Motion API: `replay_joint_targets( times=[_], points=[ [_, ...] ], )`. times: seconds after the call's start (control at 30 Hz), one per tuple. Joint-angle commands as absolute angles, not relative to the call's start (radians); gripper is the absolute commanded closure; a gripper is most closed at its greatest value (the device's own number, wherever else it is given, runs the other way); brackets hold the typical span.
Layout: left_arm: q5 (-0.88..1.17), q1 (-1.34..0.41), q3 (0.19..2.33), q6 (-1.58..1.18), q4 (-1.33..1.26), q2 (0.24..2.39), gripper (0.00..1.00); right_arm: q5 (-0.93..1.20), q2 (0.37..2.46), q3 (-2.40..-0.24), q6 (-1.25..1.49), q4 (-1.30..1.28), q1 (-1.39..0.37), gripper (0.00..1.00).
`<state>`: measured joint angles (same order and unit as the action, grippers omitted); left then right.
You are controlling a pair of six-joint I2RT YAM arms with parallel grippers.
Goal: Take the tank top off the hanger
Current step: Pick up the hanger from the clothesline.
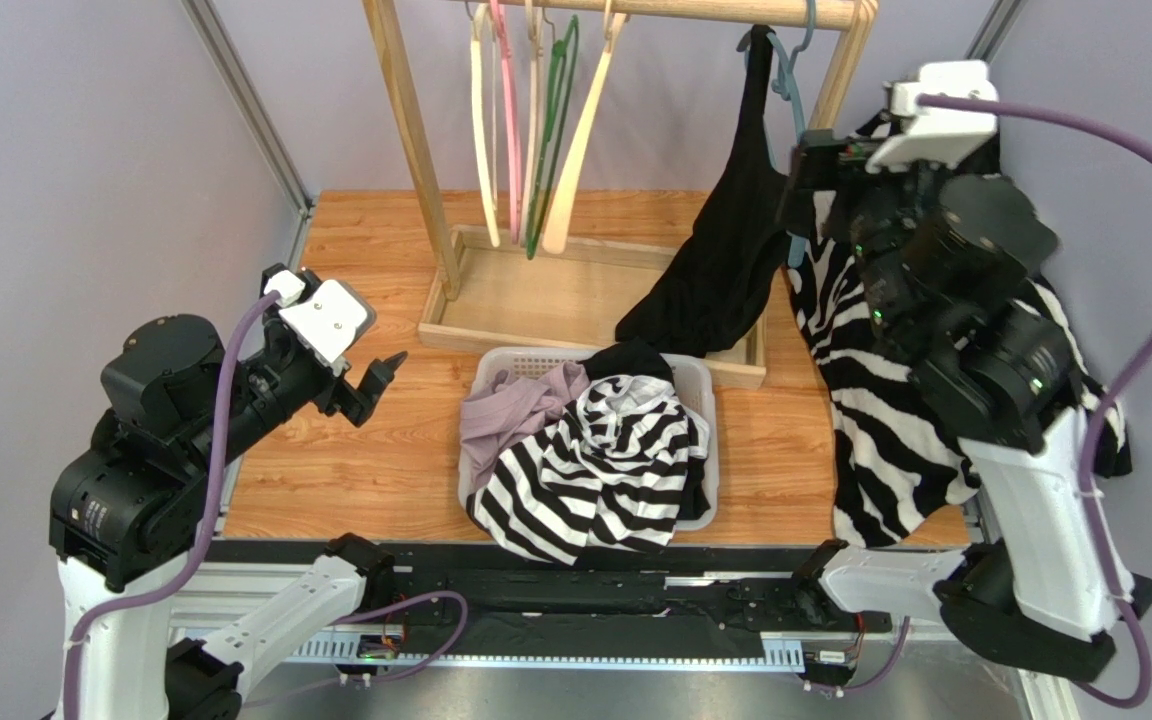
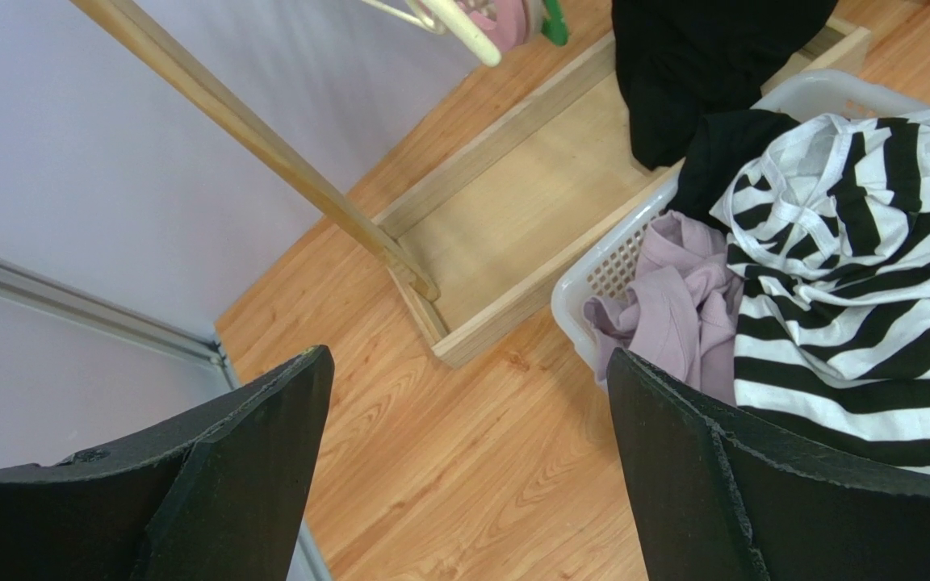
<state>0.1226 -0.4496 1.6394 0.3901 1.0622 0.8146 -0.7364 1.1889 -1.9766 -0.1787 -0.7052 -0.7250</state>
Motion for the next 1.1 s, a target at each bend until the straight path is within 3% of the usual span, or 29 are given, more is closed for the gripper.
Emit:
replay_joint_targets(
  times=[0.0,0.07,0.23,0.47,0.63,0.8,1.07],
  points=[
    [0.146,-0.445,1.655,0.364,1.045,0.822,0.08,-0.466,1.252,-2.051,-0.008,-0.805,-0.612,0.06],
    [0.161,-0.445,1.655,0.36,1.045,0.824,0.08,-0.373,1.29,-2.136,0.061,-0.857,-0.523,0.0],
    [0.166,-0.445,1.67,0.357,1.042,0.841,0.08,-0.212,1.391,-2.267,0.095,-0.945,-0.37,0.0],
    [0.17,-0.445,1.681,0.351,1.04,0.857,0.08,-0.071,1.353,-2.128,0.158,-0.882,-0.316,0.01],
    [0.173,-0.446,1.681,0.35,1.04,0.861,0.07,-0.069,1.328,-2.056,0.175,-0.873,-0.318,0.25],
    [0.179,-0.445,1.681,0.348,1.042,0.864,0.07,-0.136,1.321,-2.033,0.173,-0.873,-0.316,0.15],
    [0.184,-0.445,1.686,0.341,1.042,0.868,0.07,-0.156,1.361,-2.019,0.158,-0.887,-0.316,0.17]
  ],
)
